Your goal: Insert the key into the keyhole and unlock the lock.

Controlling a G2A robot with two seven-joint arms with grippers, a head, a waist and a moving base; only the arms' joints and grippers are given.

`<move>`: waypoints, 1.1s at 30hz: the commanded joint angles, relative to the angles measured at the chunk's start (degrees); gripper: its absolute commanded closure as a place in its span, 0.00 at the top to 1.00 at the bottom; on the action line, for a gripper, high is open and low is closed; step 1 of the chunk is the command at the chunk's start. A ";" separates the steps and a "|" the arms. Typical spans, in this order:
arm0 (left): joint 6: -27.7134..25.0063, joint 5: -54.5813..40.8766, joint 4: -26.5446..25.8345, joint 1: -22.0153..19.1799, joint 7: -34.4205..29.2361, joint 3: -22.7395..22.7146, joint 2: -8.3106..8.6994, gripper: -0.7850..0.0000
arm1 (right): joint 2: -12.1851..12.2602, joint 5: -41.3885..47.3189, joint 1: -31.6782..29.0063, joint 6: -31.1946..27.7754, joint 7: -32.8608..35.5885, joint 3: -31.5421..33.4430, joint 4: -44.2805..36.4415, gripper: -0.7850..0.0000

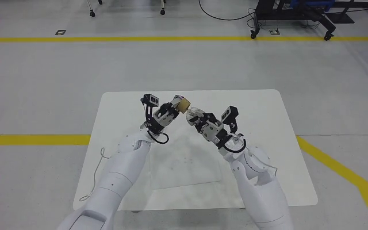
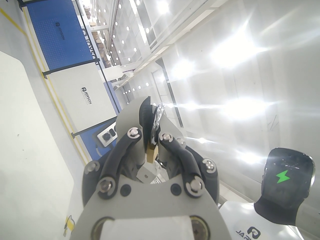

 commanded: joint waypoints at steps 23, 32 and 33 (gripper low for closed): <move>-0.17 6.44 -1.40 0.66 3.69 -0.25 0.63 0.00 | 1.35 -20.51 1.60 -1.98 0.01 -2.76 -0.96 0.00; -2.86 7.27 -2.02 1.02 2.93 -0.08 0.65 0.00 | 0.04 6.29 2.03 1.88 -0.27 0.18 2.25 0.00; -3.09 7.37 -2.15 1.08 2.73 -0.05 0.67 0.00 | -0.02 8.26 2.09 2.50 -0.05 0.47 2.59 0.00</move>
